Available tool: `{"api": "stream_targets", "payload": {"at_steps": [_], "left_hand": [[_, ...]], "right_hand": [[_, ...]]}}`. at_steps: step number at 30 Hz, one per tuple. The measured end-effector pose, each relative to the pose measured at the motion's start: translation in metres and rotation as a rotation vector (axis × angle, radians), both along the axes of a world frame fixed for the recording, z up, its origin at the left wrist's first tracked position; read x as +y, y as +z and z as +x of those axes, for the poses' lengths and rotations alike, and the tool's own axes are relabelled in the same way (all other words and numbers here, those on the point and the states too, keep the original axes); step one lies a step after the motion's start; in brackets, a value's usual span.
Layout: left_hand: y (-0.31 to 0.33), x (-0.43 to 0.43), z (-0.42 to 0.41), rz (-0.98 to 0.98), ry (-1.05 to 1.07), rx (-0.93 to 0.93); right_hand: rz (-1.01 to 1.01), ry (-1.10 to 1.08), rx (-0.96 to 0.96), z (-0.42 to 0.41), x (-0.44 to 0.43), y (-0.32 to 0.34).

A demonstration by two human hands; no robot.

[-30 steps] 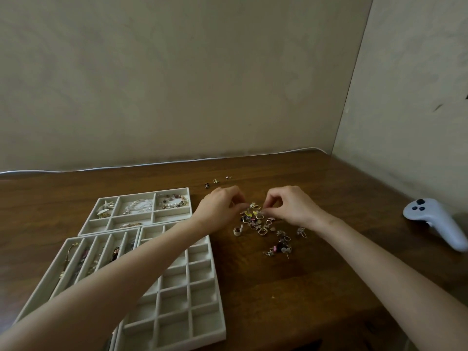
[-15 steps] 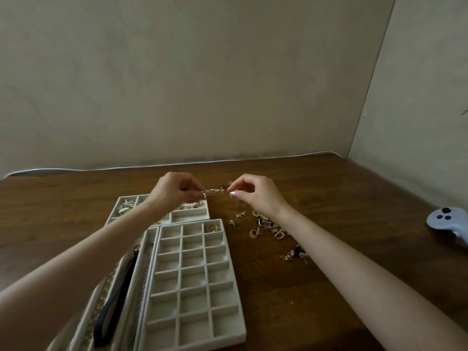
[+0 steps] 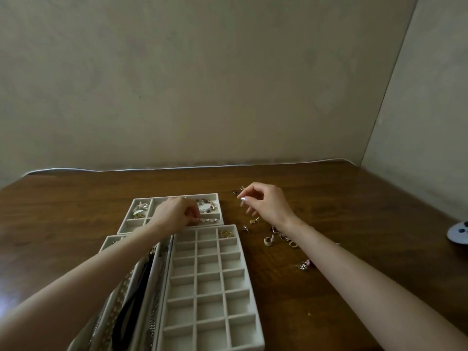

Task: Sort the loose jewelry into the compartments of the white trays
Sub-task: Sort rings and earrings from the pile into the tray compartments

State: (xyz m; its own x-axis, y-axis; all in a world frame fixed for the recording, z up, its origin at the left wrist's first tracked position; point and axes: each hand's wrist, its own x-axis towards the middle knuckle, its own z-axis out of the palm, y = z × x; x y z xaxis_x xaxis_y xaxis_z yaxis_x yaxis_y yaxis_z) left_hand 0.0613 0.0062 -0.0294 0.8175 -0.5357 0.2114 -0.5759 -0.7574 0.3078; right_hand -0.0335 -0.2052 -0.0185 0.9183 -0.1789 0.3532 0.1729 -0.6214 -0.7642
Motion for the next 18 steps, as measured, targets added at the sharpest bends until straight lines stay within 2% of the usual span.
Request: {"api": "stream_targets", "payload": {"at_steps": [3, 9, 13, 18], "left_hand": [[0.001, 0.0, 0.001, 0.114, -0.035, -0.056], [0.005, -0.001, 0.002, 0.213, -0.073, -0.117], [0.007, -0.002, -0.001, 0.199, -0.07, -0.198], [0.017, -0.022, -0.018, 0.085, -0.154, -0.268]], "right_hand": [[0.009, -0.014, -0.004, -0.002, -0.005, 0.0], [-0.005, -0.027, -0.011, -0.008, -0.012, 0.001], [-0.024, -0.052, 0.0, -0.015, -0.025, 0.007], [-0.066, -0.078, 0.064, -0.031, -0.047, 0.018]]}}
